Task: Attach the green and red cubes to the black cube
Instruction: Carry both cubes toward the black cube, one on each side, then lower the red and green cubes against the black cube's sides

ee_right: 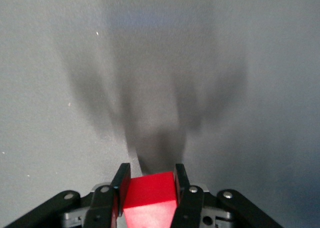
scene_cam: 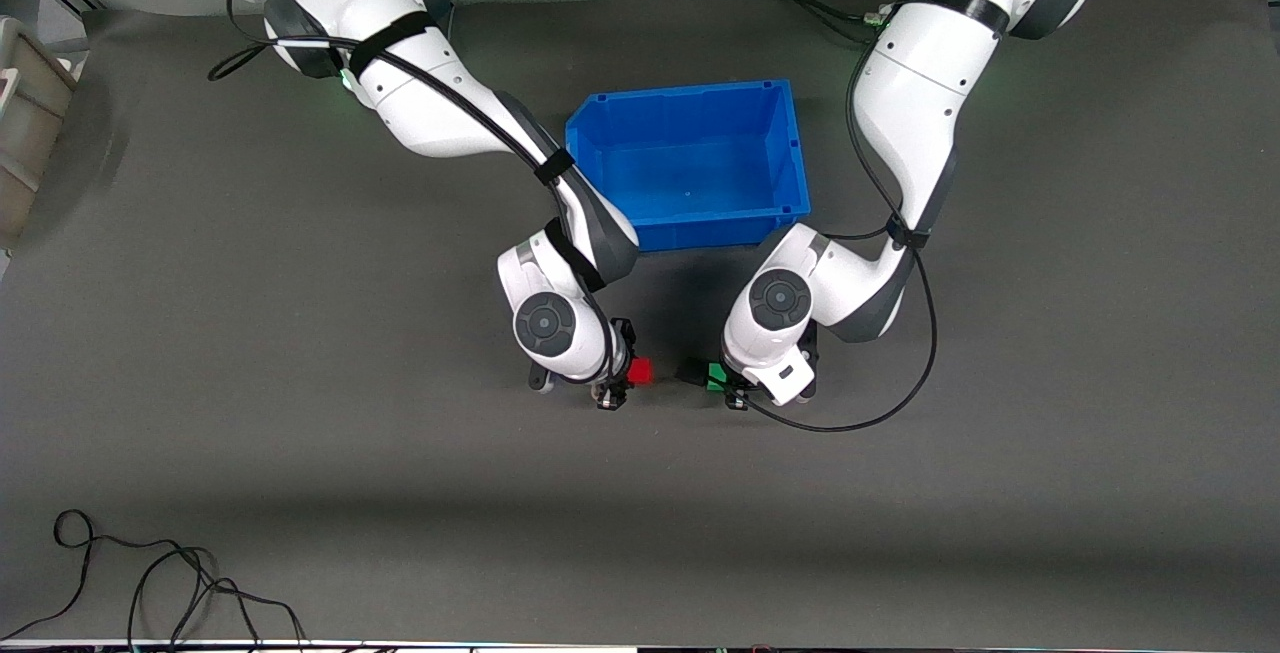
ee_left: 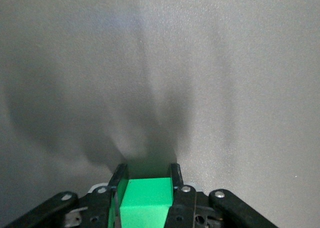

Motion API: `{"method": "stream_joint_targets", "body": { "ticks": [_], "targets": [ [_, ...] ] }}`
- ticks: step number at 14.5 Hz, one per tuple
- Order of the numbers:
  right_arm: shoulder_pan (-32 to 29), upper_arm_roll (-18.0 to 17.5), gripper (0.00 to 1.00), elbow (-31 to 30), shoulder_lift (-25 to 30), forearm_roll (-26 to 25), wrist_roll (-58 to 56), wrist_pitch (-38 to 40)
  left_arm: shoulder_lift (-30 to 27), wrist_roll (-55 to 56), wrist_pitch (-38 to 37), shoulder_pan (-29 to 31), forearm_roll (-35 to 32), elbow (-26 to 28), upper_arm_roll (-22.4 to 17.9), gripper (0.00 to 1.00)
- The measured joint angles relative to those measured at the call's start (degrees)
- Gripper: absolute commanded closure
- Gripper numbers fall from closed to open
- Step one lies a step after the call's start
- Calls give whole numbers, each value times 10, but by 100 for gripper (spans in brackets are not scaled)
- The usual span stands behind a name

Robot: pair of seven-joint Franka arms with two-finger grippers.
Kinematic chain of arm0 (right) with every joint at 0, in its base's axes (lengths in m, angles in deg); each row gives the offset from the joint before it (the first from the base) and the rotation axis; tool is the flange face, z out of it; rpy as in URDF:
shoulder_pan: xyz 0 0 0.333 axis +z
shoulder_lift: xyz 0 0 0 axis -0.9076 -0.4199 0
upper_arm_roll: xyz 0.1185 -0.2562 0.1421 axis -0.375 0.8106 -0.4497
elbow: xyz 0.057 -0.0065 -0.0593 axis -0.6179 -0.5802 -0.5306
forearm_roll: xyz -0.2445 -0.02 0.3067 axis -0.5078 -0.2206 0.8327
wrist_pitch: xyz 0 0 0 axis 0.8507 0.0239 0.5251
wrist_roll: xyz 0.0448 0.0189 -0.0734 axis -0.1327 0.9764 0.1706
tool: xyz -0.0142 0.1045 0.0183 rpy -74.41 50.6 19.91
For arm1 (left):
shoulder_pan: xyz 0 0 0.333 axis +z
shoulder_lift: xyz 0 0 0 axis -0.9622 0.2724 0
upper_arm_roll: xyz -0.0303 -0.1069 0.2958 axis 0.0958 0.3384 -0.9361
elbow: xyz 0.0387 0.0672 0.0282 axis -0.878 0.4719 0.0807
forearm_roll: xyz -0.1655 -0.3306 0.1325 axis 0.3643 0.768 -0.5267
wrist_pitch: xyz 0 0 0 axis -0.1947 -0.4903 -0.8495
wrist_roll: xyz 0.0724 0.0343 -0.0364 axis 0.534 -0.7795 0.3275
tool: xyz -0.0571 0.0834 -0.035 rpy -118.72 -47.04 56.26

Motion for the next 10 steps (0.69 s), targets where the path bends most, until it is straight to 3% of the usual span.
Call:
{"method": "stream_joint_targets", "body": {
  "ticks": [10],
  "targets": [
    [2, -3, 100, 23, -30, 0, 21, -48, 0, 14, 2, 0, 30, -19, 0, 100]
  ]
}}
